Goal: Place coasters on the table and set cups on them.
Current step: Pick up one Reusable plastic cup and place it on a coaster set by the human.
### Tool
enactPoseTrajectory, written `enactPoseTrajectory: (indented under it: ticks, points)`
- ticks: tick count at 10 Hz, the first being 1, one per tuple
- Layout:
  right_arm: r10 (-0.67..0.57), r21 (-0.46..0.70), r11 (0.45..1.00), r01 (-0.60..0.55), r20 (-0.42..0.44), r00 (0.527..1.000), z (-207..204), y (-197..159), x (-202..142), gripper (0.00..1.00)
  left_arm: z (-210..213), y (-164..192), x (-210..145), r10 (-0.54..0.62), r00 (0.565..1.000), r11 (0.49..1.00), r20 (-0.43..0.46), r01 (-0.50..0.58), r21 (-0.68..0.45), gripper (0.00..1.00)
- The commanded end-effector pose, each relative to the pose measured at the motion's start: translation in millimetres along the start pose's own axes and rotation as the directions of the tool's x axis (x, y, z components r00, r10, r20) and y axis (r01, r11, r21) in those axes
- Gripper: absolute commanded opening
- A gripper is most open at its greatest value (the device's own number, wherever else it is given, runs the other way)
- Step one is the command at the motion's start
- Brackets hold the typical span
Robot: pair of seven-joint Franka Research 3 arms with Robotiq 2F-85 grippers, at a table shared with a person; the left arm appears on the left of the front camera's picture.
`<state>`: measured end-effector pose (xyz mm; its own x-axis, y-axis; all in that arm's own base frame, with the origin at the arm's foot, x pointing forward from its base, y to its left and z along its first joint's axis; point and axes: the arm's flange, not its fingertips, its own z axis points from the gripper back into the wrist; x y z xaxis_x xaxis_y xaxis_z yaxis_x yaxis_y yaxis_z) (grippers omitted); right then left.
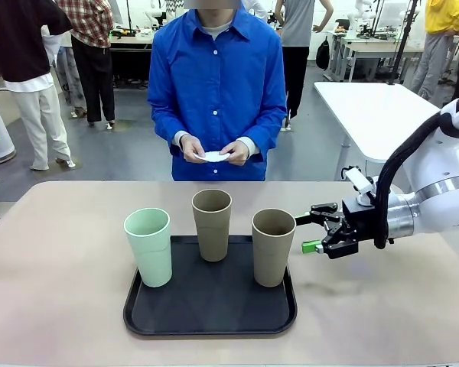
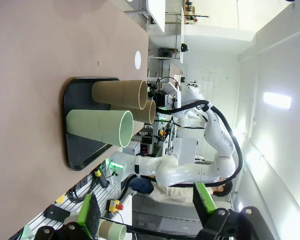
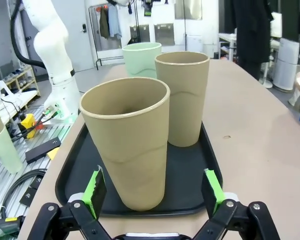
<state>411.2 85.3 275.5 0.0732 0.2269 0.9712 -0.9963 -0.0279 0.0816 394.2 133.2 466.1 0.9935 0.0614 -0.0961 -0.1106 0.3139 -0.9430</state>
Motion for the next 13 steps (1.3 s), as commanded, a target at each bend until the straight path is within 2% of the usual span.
enactPoseTrajectory:
  ticks: [1, 6, 13]
  points:
    - [-0.002, 0.005, 1.000, 0.002, 0.030, 1.000, -7.6, 1.0, -6.1, 1.00, 2.6, -1.0, -0.1, -0.009, 1.000, 1.000, -0.002, 0.009, -0.006, 1.00]
    - [0.005, 0.048, 0.999, -0.004, -0.012, 1.000, -30.7, 1.7, -19.3, 1.00, 2.6, -1.0, -0.1, -0.009, 1.000, 1.000, -0.002, 0.009, -0.006, 1.00]
    - [0.011, 0.087, 0.996, -0.011, -0.005, 1.000, -45.2, -7.1, -22.6, 1.00, 2.6, -1.0, -0.1, -0.009, 1.000, 1.000, -0.002, 0.009, -0.006, 1.00]
